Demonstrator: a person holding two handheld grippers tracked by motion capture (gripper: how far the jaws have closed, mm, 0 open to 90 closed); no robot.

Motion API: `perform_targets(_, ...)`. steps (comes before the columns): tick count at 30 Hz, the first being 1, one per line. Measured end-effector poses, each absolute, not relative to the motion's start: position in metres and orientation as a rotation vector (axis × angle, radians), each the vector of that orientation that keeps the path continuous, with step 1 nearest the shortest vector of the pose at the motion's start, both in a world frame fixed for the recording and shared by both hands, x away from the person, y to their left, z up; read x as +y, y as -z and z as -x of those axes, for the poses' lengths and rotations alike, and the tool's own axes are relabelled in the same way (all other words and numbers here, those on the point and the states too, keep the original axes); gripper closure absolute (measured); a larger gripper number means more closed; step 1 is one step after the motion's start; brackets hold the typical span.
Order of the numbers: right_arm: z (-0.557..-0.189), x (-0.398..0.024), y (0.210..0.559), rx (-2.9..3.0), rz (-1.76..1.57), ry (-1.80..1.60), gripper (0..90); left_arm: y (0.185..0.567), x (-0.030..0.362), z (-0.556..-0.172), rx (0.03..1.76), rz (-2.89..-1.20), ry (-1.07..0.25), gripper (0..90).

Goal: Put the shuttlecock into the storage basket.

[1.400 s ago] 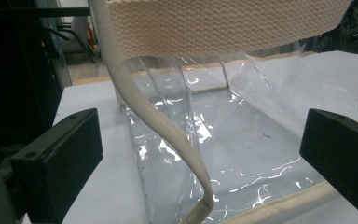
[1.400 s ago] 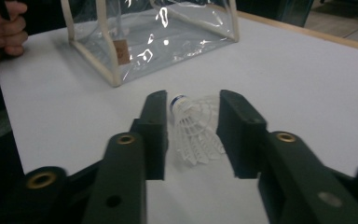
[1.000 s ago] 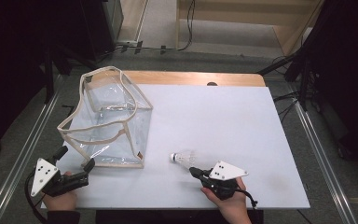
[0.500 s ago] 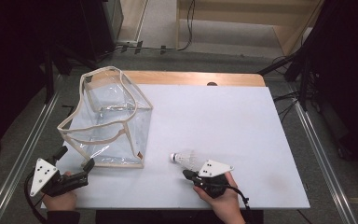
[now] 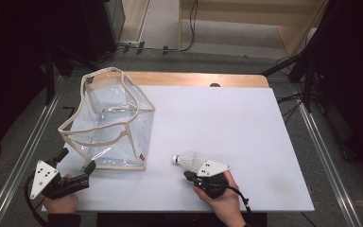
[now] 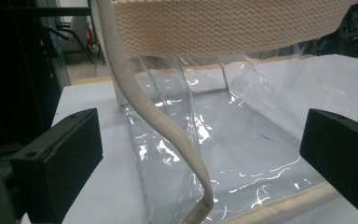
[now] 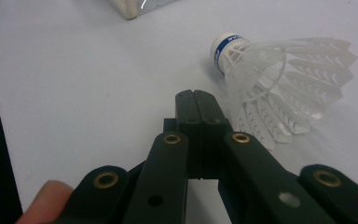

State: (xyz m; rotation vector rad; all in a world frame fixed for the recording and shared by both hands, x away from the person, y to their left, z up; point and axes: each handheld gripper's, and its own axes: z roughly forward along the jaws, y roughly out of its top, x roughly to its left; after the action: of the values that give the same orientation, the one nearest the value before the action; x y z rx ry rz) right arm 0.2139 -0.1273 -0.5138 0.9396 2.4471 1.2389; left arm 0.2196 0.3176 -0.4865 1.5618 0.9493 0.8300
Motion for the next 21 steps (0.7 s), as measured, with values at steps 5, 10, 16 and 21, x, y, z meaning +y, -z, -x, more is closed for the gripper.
perform_targets(5, -0.217, -0.129, 0.514, 2.44, -0.97, -1.22, 87.8, 0.487, 0.318, -0.22, 0.95, -1.562, -0.828, 0.0)
perform_targets(10, -0.224, -0.129, 0.513, 2.445, -0.987, -1.196, 87.8, 0.486, 0.318, -0.219, 0.952, -1.56, -0.827, 0.0)
perform_targets(16, -0.231, -0.131, 0.511, 2.432, -1.005, -1.186, 87.8, 0.486, 0.318, -0.22, 0.95, -1.561, -0.827, 0.0)
perform_targets(21, -0.238, -0.132, 0.507, 2.417, -1.003, -1.172, 87.8, 0.486, 0.318, -0.219, 0.951, -1.561, -0.826, 0.0)
